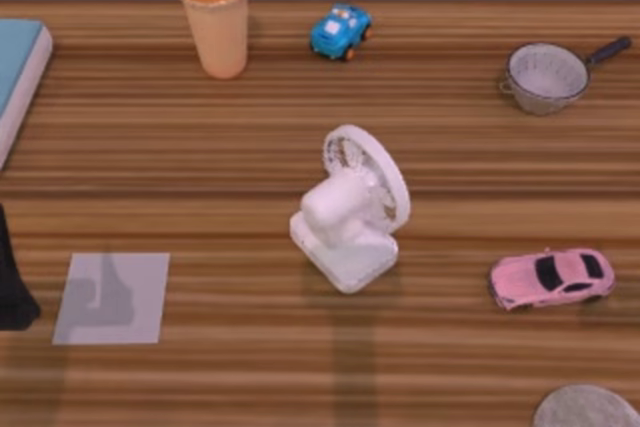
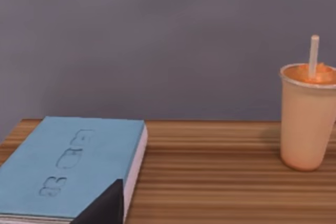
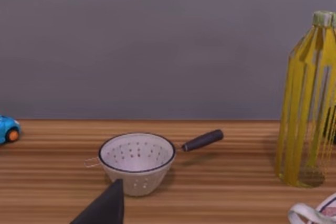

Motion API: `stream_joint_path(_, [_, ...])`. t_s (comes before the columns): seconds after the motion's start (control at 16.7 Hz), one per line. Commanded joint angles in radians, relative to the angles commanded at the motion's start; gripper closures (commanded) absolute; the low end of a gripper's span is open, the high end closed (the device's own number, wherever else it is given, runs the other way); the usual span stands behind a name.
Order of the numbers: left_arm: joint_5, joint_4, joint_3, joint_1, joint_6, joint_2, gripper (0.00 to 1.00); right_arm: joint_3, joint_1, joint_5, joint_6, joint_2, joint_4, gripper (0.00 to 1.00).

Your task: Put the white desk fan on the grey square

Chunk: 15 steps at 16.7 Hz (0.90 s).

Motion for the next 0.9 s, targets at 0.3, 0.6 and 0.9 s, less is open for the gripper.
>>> stream_joint_path(0.3, [-0.003, -0.040, 0.040, -0.012, -0.020, 0.054, 0.00, 0.000, 0.000, 0.000, 0.000, 0.000, 0.000, 0.00])
stream_joint_path(0.6, [-0.022, -0.238, 0.264, -0.071, -0.135, 0.325, 0.00, 0.000, 0.000, 0.000, 0.000, 0.000, 0.000, 0.00])
stream_joint_path(0.9, [-0.055, -0.539, 0.644, -0.171, -0.333, 0.738, 0.00, 0.000, 0.000, 0.000, 0.000, 0.000, 0.000, 0.00])
